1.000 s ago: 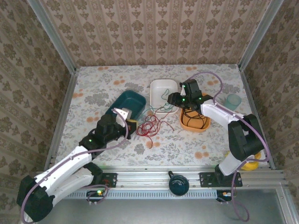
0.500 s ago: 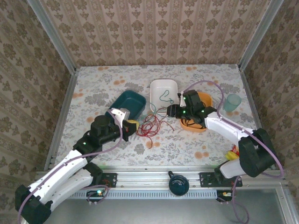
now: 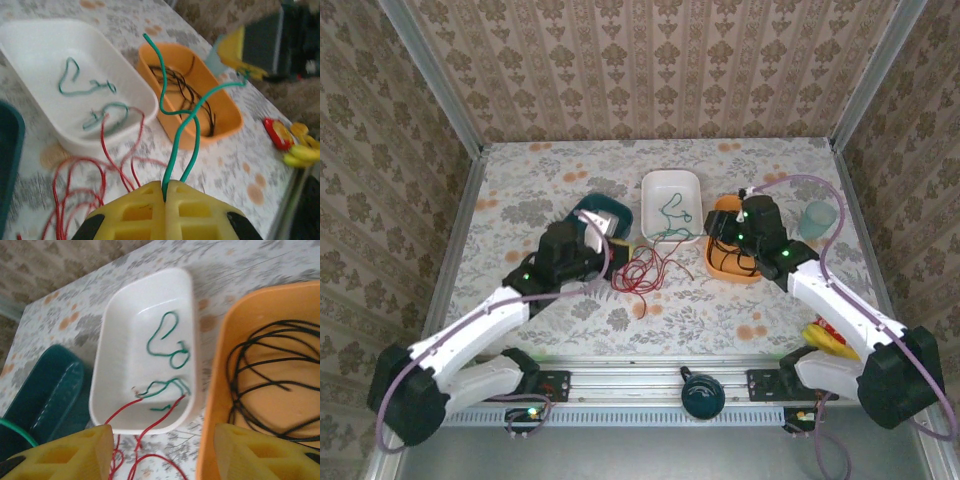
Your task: Untangle the cables
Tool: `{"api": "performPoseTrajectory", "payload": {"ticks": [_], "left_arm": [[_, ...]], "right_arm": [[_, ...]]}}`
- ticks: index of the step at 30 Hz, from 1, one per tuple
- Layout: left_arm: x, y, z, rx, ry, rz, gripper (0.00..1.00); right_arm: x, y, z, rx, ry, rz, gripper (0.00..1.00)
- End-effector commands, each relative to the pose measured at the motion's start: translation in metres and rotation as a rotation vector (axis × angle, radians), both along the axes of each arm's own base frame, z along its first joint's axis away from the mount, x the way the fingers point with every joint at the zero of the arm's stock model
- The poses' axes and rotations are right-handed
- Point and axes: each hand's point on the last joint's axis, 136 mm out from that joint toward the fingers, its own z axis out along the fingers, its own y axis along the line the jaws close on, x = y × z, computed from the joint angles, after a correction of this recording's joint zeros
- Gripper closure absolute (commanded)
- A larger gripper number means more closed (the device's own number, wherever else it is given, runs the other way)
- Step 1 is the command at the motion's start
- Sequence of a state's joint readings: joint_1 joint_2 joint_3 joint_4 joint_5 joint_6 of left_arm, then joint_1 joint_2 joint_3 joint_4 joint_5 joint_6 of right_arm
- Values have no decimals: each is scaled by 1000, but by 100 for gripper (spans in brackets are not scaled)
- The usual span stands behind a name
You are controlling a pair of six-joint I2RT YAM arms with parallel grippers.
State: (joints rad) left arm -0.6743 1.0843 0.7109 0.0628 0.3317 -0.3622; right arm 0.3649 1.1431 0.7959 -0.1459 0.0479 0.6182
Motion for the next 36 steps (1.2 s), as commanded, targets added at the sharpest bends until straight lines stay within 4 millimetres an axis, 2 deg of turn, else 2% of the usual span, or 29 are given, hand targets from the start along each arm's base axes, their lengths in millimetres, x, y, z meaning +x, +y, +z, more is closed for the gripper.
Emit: {"api": "performPoseTrajectory", "payload": {"ticks": [1,5,8,11,13,17,23,26,32,36], "left_arm": [[58,-5,26,10,-84,126,100],[117,-20,-10,175,10,217,100],[152,-27,-35,264,54,277,100],[175,-35,-48,292,62,308,100],[183,-37,-56,294,79,318,100],[186,-44,-65,286,95,301,100],[177,-43,-63,259,90,334,100],[173,-40,-49,168,56,357,100],[166,-40,-7,-41,-69,355,100],[164,-48,-1,-139,-64,293,100]], "right_arm": [[-8,-29,-18,-62,62,-115,44],[-15,-27,-23,-72,93,-87,44],[-20,-29,-21,-71,83,-79,44],[-23,-29,-15,-77,63,-63,44],[-26,-30,-13,-86,57,-57,43],[-29,-33,-11,-95,49,-57,43],[-29,-29,-14,-94,55,-34,43],[-28,-28,-14,-93,54,-28,43],[-29,-26,-19,-87,62,-21,43],[-30,-26,-20,-85,64,-17,43]]}}
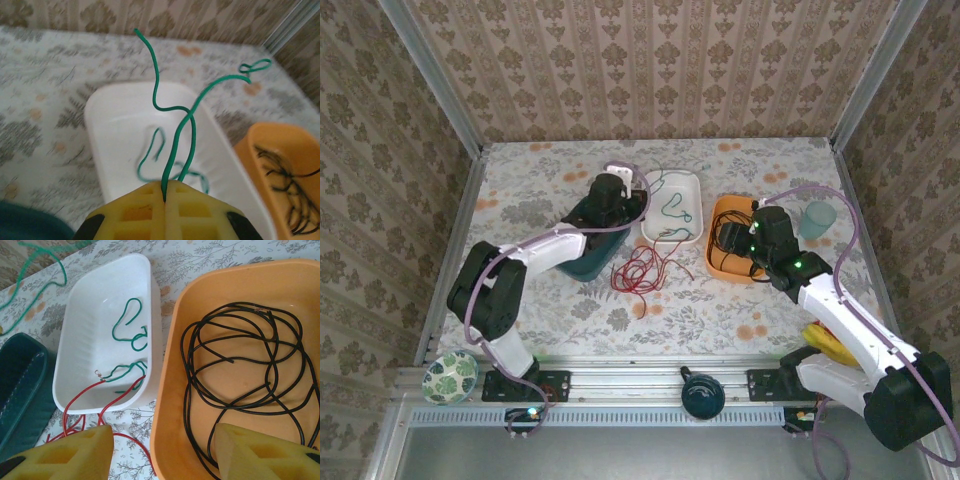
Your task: Untangle the cables
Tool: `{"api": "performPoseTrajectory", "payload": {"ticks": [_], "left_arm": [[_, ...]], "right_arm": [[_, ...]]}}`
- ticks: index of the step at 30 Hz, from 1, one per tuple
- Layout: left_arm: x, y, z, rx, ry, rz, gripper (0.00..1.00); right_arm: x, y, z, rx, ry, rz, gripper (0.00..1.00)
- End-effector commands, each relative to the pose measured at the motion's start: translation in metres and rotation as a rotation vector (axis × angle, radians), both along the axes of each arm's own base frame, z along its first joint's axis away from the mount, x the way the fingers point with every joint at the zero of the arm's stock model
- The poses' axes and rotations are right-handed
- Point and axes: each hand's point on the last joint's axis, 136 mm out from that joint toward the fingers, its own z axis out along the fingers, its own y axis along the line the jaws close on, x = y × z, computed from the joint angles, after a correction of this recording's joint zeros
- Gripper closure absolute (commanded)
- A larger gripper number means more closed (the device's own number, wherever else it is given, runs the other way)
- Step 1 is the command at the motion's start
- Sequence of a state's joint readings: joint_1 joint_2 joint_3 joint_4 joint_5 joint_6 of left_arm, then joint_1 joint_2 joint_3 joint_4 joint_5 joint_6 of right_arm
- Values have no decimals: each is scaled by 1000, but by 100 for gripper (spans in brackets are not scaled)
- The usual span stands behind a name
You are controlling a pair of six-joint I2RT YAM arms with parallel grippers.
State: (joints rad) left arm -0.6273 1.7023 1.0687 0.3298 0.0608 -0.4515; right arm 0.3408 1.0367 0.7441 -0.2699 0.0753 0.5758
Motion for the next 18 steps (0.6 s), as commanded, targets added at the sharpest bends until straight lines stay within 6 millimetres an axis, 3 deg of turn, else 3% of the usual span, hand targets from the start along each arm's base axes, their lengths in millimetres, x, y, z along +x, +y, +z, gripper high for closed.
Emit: {"api": "performPoseTrajectory", "payload": {"ticks": [1,4,11,18], "left_arm": [[2,-11,34,-159,-80,-48,100],[6,-10,22,-157,-35,-16,100],[8,12,-6,-49,21,172,100],[1,12,-38,110,111,247,100]], "right_arm": [[-3,-2,-7,-14,15,4,43],[-4,-2,-7,-19,17,11,43],[-5,-2,-9,-27,29,21,43],[-4,1,-12,-20,41,30,43]]}}
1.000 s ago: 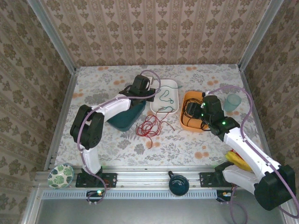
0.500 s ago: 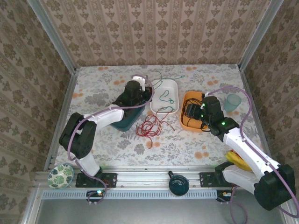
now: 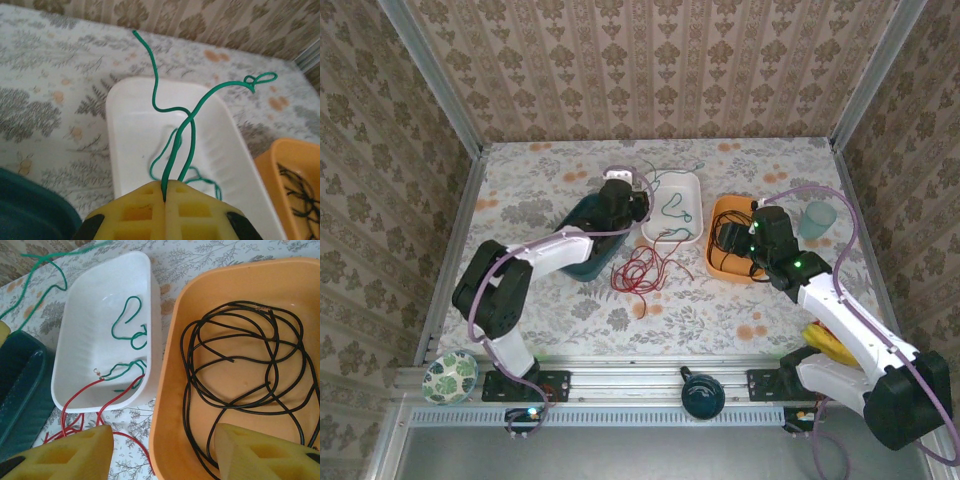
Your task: Untangle the cables
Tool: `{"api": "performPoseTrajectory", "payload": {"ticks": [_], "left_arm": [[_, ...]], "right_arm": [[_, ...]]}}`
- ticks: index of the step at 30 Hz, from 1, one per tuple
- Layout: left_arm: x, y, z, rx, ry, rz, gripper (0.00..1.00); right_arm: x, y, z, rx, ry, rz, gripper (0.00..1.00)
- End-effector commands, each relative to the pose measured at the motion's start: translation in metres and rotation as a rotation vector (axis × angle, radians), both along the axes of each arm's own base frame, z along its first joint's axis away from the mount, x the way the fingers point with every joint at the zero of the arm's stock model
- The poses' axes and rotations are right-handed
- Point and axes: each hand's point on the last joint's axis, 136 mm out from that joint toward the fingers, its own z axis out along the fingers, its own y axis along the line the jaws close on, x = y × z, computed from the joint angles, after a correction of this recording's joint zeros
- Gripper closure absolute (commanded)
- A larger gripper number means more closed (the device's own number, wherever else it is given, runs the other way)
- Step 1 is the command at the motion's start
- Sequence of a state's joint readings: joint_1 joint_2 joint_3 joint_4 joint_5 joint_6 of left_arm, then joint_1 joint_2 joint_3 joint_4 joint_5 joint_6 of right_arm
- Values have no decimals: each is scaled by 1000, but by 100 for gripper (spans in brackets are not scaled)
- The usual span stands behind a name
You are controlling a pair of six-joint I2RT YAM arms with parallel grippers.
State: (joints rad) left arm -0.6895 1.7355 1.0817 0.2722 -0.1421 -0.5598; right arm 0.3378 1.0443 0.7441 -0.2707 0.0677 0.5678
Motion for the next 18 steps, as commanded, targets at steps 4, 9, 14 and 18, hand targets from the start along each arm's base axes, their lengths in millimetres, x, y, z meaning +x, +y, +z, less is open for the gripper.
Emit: {"api": "performPoseTrajectory", "payload": {"ticks": [4,9,14,18], "left_arm": [[-1,1,-20,138,51,78,100],[-1,-10,-24,181,61,65,100],[-2,-13,-30,171,79,70,100],[-2,-20,-30,168,89,43,94]], "right_arm": [[-5,1,-11,-13,40,27,43],[-5,2,-10,-16,41,38,43],[-5,4,-8,-18,43,55,43],[-4,10,-8,-10,51,87,43]]}}
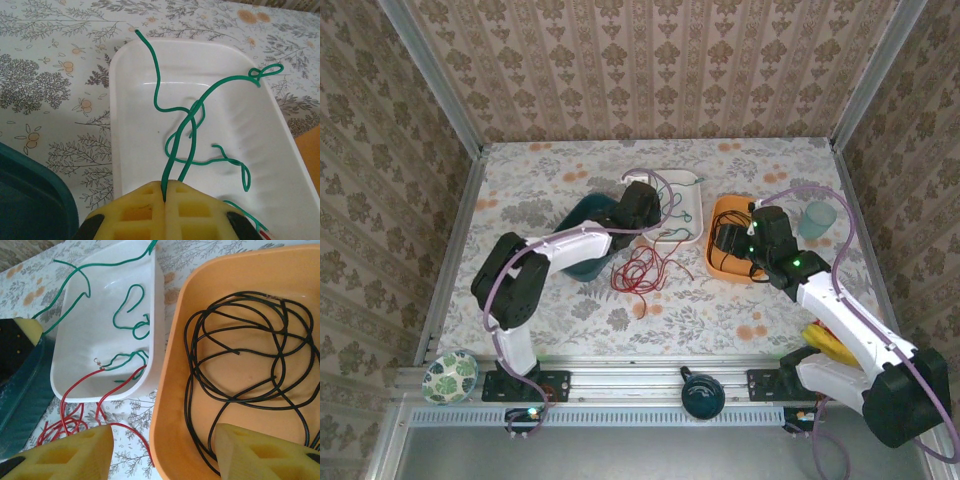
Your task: Untangle the cables
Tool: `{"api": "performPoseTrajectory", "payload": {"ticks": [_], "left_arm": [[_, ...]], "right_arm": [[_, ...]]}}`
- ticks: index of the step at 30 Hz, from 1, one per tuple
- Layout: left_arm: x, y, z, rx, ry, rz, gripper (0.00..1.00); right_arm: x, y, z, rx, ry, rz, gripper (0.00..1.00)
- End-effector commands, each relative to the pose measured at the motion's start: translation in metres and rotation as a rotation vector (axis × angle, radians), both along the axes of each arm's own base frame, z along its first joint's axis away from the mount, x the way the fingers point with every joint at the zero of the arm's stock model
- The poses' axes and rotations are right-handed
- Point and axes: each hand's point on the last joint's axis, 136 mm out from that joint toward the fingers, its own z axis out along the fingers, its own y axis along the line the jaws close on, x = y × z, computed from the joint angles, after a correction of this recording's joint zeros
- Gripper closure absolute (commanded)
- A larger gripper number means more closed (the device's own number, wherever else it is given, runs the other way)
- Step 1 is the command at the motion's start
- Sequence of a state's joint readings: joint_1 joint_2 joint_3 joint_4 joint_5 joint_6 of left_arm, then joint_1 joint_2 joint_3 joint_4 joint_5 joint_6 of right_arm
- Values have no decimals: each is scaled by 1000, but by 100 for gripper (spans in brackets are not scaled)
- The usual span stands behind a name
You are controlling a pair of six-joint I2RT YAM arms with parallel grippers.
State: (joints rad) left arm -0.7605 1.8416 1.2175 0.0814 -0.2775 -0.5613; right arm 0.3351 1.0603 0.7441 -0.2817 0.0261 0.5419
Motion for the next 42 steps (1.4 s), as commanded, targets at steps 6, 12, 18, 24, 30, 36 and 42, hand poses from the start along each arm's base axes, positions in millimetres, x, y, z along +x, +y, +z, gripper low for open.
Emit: {"api": "performPoseTrajectory", "payload": {"ticks": [6,12,18,24,30,36,42], "left_arm": [[-2,-13,17,14,-13,-54,58],[-24,0,57,-4,-88,-98,32],[-72,49,27,98,26,-87,30],[-123,82,-12,154,119,-116,30],[-148,92,-30,199,153,-137,30],[-152,87,-41,192,170,-135,31],[-151,72,-40,214,168,-180,31]], "right_arm": [[-1,21,-3,34,54,118,43],[-3,42,-11,56,93,200,43],[-18,98,-24,59,168,452,43],[-13,122,-56,26,268,485,44],[13,129,-80,18,308,410,45],[35,134,-92,27,300,351,48],[49,130,-99,22,274,276,62]]}}
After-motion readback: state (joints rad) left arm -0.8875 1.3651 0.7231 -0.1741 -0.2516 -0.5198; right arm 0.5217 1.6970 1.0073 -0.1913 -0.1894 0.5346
